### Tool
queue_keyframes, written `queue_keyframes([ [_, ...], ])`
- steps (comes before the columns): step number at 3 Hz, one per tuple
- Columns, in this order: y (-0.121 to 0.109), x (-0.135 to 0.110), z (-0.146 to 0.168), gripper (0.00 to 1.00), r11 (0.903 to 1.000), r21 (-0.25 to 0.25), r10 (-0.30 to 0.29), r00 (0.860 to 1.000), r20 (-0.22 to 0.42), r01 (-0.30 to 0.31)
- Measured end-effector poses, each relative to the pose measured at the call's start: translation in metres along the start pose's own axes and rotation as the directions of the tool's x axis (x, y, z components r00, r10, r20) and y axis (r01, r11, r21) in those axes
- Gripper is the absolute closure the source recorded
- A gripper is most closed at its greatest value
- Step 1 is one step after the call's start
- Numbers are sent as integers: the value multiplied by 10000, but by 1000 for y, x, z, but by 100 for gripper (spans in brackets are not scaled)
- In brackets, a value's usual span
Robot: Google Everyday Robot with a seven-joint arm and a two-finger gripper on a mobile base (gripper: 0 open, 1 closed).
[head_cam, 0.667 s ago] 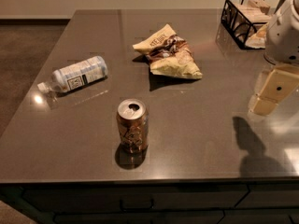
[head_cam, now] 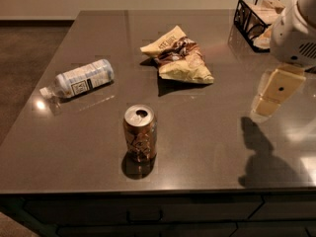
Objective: Move brown chip bag near blue plastic bottle
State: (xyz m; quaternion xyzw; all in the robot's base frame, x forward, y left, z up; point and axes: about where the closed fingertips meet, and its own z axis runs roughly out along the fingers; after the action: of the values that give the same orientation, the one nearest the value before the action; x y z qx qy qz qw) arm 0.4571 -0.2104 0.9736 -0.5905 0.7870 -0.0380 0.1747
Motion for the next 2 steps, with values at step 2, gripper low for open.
queue_keyframes([
  [2,-47,-36,42,0,9983,33,587,9970,511,-590],
])
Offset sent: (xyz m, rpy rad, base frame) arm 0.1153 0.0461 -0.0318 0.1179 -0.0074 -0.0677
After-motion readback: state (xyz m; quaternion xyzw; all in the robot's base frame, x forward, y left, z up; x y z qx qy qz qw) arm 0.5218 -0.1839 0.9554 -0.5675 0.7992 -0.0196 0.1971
